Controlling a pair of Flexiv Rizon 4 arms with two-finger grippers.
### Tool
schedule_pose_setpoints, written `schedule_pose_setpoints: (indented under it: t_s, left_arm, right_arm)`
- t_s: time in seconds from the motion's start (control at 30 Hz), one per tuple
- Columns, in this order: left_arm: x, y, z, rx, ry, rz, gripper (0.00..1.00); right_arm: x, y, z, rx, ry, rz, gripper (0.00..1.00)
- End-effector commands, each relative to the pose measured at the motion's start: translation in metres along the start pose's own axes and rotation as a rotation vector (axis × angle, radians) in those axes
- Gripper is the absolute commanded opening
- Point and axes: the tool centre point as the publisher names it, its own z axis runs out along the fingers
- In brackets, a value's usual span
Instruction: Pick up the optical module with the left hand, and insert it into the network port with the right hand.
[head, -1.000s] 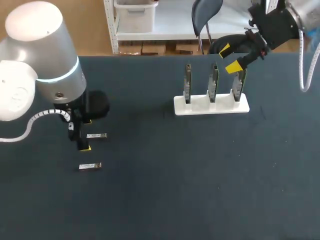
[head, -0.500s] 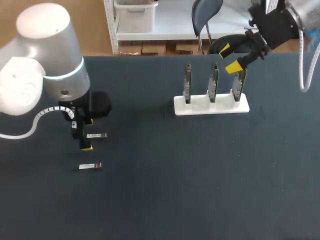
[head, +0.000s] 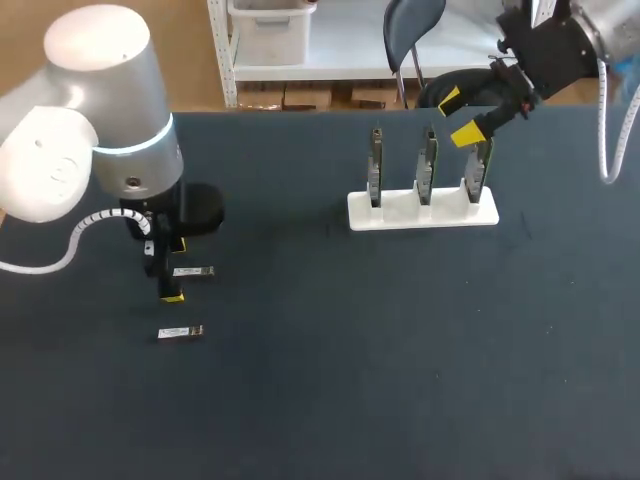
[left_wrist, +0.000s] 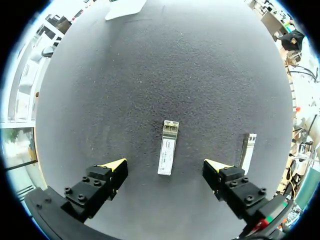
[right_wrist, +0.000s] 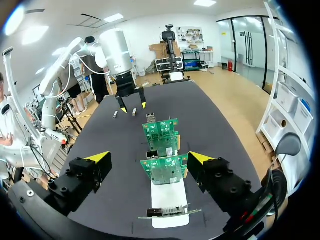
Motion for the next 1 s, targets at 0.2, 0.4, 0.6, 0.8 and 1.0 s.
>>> schedule_pose_setpoints:
  t_s: [0.2,0.4,0.6,0.8,1.0]
  left_arm:
    - [-0.0004,0.0004,0.0045,0.017,-0.006,-0.009,1.00]
    - [-0.0028,0.0018,0.0061,0.019,-0.012,-0.008,1.00]
    - [-0.0054,0.0035,0.0056,0.015,-0.020,-0.007,1.00]
    - [-0.0051,0.0019,0.0066,0.030,-0.019,0.000,1.00]
    - [-0.0052,-0.0002,0.0075,0.042,-0.027,0.006,0.00]
  right_arm:
    - [0.0003,0.0031,0.0005,0.008,0.000,-0.001,1.00]
    - [0.0003,0.0031,0.0005,0.008,0.000,-0.001,1.00]
    - [0.0003,0.0031,0.0005,0.008,0.000,-0.001,1.00]
    - [0.0003,0.0031,0.0005,0.008,0.000,-0.001,1.00]
    - [0.0003,0.0031,0.0005,0.008,0.000,-0.001,1.00]
